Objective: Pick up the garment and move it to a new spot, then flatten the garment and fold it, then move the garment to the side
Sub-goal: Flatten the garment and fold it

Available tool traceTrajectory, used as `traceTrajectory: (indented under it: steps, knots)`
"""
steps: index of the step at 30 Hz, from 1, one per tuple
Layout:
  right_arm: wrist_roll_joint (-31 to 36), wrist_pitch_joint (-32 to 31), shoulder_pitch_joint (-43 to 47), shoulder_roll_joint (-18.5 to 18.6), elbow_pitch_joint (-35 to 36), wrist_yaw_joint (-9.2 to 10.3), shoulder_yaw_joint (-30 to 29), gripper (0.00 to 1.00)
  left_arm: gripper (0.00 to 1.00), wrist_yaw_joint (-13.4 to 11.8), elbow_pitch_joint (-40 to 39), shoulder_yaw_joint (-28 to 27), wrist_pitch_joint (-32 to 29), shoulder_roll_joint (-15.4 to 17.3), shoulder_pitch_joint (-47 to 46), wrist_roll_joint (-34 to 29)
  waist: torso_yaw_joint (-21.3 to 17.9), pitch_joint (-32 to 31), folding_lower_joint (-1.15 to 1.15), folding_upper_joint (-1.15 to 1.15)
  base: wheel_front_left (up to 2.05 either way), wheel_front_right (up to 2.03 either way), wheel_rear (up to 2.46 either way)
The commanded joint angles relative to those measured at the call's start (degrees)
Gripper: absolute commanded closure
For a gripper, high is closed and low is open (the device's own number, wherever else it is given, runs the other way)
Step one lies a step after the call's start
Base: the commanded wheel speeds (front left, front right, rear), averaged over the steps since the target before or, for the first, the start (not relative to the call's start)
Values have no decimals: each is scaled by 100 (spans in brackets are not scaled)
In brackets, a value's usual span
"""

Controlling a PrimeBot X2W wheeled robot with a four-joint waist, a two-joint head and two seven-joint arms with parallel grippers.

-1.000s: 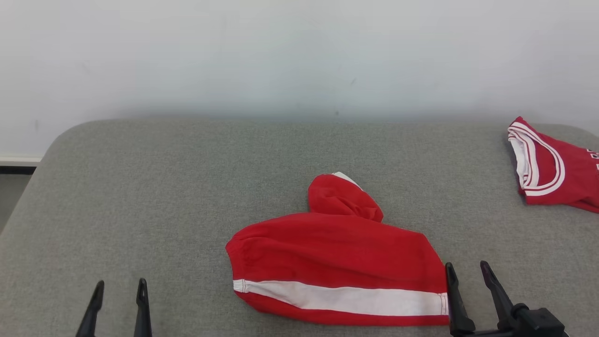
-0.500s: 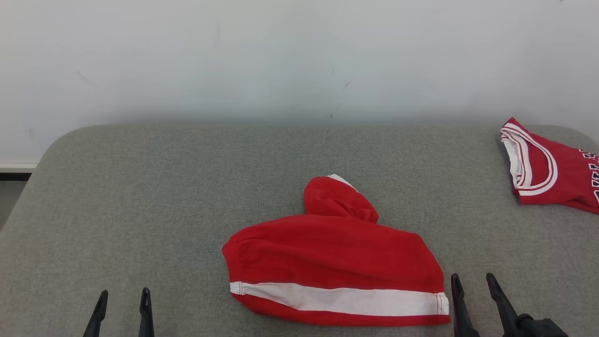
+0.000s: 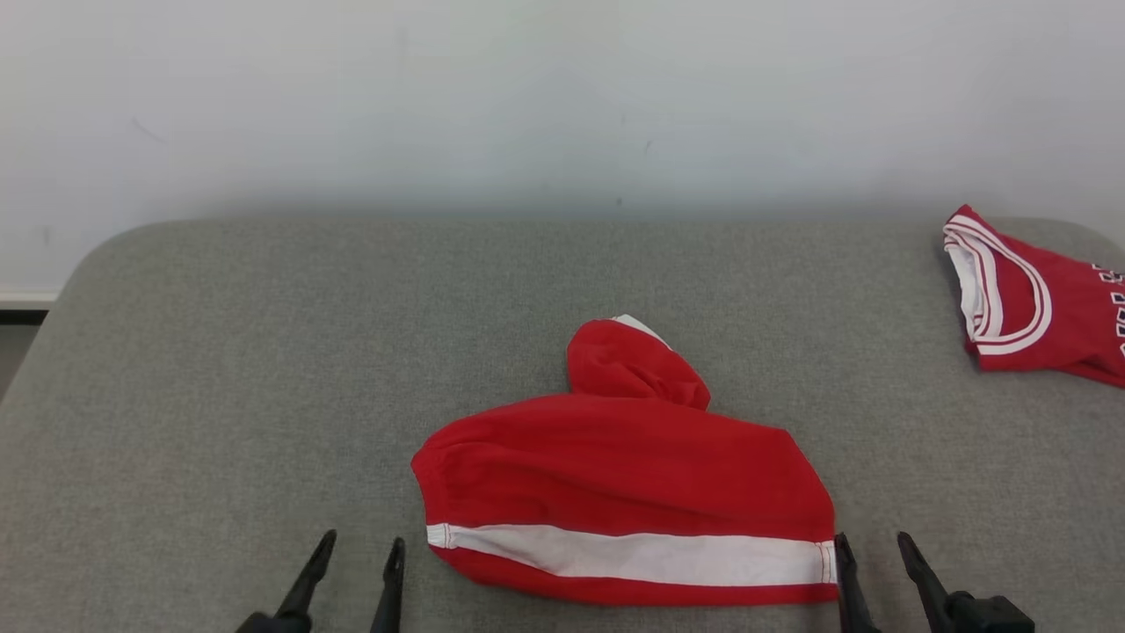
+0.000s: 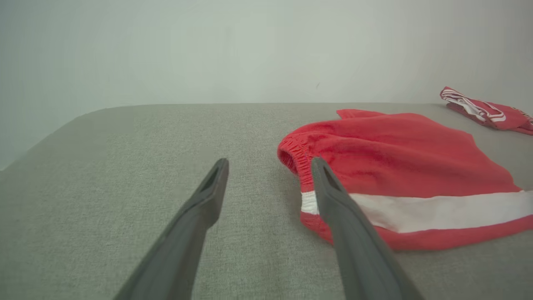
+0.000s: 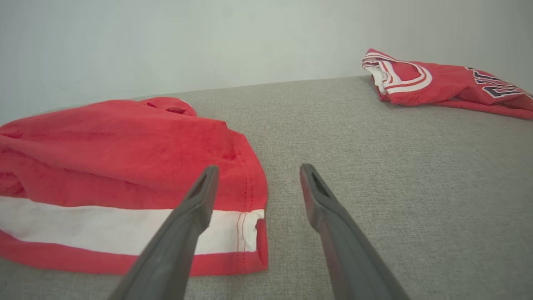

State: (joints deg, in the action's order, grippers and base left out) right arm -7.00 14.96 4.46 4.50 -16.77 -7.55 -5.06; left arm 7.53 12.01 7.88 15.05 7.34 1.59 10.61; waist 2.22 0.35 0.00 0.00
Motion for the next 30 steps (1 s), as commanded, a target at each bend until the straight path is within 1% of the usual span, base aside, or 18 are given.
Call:
traceTrajectory:
  steps: [1,10,13,16,23,24,25,26,27,28,30]
  knots:
    - [40,7,-133,-4,-103,16,46,0,0,-12,243,181,16,110,-229,140,-31,132,0,0,0,0,0]
    - [37,-109,-668,-24,-891,16,186,0,0,-10,1212,1244,16,484,-1126,656,-141,595,0,0,0,0,0]
    - [-9,-80,-761,-32,-1035,16,235,0,0,-10,1355,1460,16,559,-1320,777,-152,694,0,0,0,0,0]
    - [-43,-56,-764,-44,-1110,16,293,0,0,-10,1405,1561,16,593,-1424,851,-154,732,0,0,0,0,0]
    - [-91,-21,-773,-95,-1160,16,442,0,0,-10,1698,1878,16,684,-1653,1040,-240,789,0,0,0,0,0]
    - [-89,-18,-797,-98,-1177,16,468,12,0,-9,1749,1902,16,679,-1652,1084,-250,787,0,0,0,0,0]
    - [-98,-23,-821,-101,-1208,16,508,35,15,-9,1824,1931,16,670,-1650,1155,-258,784,0,0,0,0,0]
    - [-101,-33,-852,-102,-1246,16,547,67,56,-9,1876,1965,16,686,-1681,1181,-264,781,0,0,0,0,0]
    - [-90,-28,-896,-91,-1255,16,582,100,83,-10,1906,1977,16,698,-1721,1202,-267,772,0,0,0,0,0]
    - [-88,-21,-928,-75,-1272,16,585,100,100,-9,1943,1970,16,675,-1728,1265,-263,755,0,0,0,0,0]
    - [-96,-3,-954,-45,-1275,16,593,100,100,-9,1993,2005,16,663,-1724,1282,-251,717,0,0,0,0,0]
